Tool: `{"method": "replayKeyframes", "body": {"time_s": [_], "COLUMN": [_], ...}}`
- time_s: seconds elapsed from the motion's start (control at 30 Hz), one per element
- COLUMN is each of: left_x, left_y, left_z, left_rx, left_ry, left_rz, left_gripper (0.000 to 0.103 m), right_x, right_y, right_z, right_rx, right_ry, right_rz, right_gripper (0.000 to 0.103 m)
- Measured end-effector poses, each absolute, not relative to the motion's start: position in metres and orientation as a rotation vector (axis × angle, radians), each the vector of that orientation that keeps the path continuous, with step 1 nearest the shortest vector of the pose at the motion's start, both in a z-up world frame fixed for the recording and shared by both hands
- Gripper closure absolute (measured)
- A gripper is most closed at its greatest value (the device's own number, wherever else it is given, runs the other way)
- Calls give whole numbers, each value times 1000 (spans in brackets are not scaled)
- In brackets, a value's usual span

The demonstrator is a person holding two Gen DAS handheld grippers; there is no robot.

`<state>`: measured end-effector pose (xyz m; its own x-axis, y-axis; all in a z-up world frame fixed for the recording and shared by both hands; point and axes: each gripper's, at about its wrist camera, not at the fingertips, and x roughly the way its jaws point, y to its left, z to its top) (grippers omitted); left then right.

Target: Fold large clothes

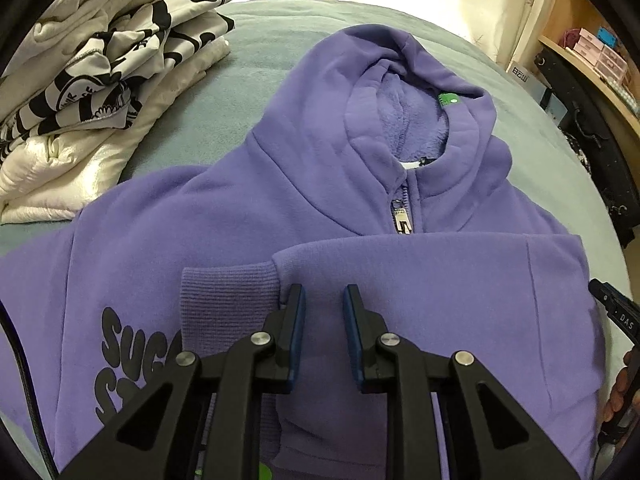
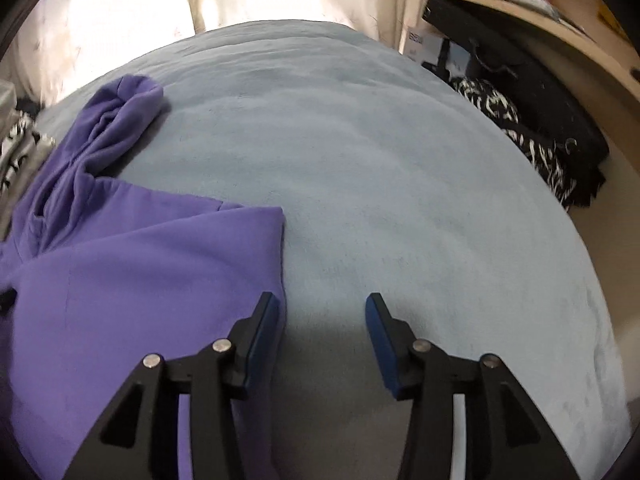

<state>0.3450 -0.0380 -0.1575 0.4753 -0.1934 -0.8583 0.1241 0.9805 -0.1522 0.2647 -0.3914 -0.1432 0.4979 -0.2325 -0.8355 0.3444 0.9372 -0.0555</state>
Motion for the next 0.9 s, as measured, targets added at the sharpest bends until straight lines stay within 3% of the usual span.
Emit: {"method": "replayKeyframes", "body": {"time_s": [0.33, 0.9], "left_x": [306, 146], "left_y": [-13, 49], "left_z": [-123, -9], "left_rx": [-188, -8], "left_ry": [1084, 847], "left_rz": [-288, -158], "left_gripper": [84, 83], "right_x": [238, 115], "right_y": [-343, -217], "right_z": [-86, 2], "right_rx": [116, -4], "right_ry": [915, 777], "right_rz": [-226, -29], "right_gripper": [57, 57]}}
